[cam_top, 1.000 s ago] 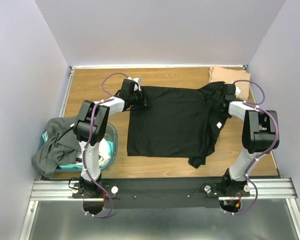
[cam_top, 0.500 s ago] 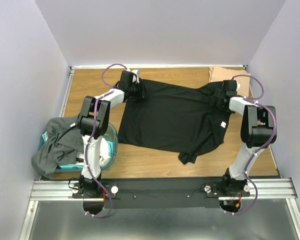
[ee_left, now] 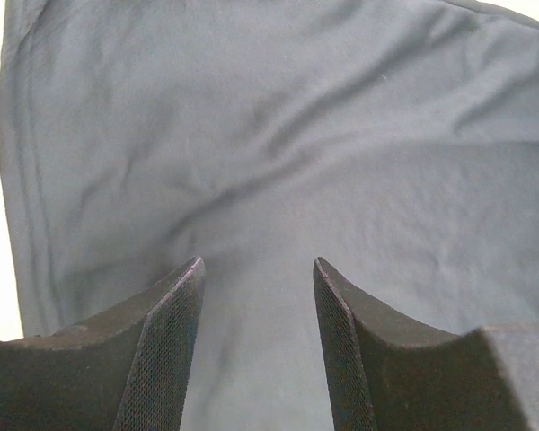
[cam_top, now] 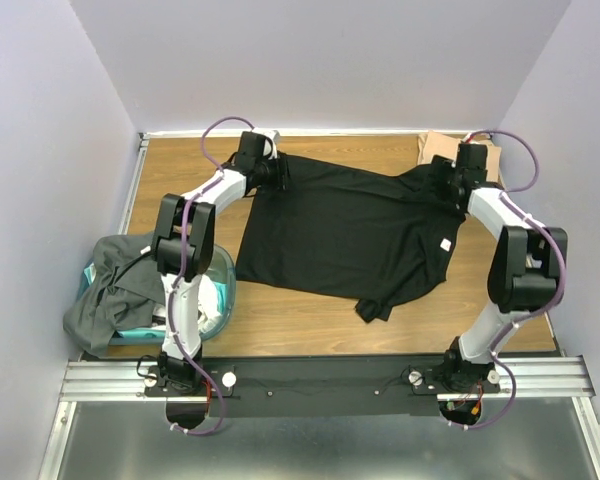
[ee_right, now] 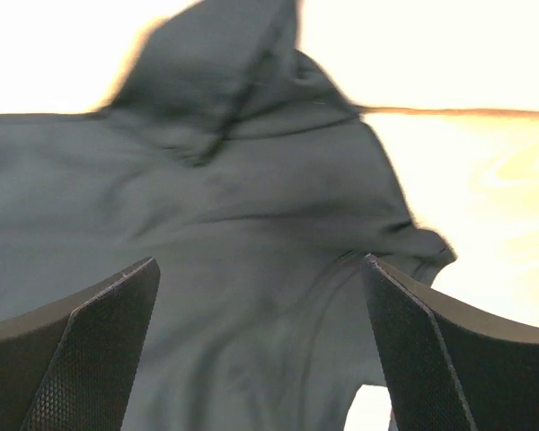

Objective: Fold and stack the t-shirts
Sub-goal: Flatten the tshirt out

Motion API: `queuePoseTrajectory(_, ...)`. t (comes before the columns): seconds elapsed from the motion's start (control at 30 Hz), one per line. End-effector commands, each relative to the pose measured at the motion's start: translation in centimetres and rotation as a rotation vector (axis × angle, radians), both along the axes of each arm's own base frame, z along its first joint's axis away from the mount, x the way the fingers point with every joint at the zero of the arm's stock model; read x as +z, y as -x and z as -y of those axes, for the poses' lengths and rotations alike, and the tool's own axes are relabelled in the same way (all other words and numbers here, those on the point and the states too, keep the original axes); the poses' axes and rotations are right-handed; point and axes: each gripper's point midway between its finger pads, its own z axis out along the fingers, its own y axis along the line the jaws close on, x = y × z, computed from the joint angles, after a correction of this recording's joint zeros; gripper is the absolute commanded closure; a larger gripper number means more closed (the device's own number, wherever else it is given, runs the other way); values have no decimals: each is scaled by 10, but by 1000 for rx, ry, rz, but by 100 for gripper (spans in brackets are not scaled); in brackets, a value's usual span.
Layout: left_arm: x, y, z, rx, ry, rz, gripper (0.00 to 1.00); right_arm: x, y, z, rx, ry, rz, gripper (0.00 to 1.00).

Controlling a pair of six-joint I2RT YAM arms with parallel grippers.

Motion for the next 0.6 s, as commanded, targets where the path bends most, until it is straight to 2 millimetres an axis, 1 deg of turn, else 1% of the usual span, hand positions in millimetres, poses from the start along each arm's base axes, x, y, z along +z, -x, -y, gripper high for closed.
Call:
queuePoseTrajectory(0.0,42,17,-11,23,1,42,41,13,28,-34,65,-171,-2,2)
queuePoseTrajectory(0.03,30,29,-14,22,-7,13,41,18,34,-41,77,-192,3,2)
queuePoseTrajectory(0.07,38,35,-16,22,-4,22,41,15,40,-46,70,-219,-9,2)
queuePoseTrajectory(0.1,35,41,-17,20,-6,15,41,8,52,-52,80,-246,-31,2)
queuePoseTrajectory(0.13,25,53,-19,17,-11,-7,40,3,58,-58,84,-267,-48,2)
queuePoseTrajectory(0.17,24,58,-20,16,-9,-10,41,-2,64,-61,85,-285,-64,3)
queuePoseTrajectory(0.2,30,63,-21,14,-2,2,40,-7,69,-64,76,-306,-80,3)
queuePoseTrajectory(0.23,27,69,-21,10,3,-5,41,-21,82,-67,70,-323,-119,3)
queuePoseTrajectory(0.27,16,79,-21,4,9,-33,41,-24,87,-68,63,-329,-130,4)
queuePoseTrajectory(0.3,17,83,-20,1,16,-35,41,-31,93,-68,44,-338,-148,4)
queuePoseTrajectory(0.33,8,92,-20,-2,18,-57,41,-39,103,-68,34,-344,-172,4)
queuePoseTrajectory(0.4,3,98,-21,1,19,-69,40,-46,112,-69,19,-355,-192,4)
queuePoseTrajectory(0.47,-7,106,-22,7,21,-90,41,-52,120,-69,10,-357,-212,4)
queuePoseTrajectory(0.57,-23,111,-25,14,11,-117,41,-59,126,-62,-26,-331,-225,4)
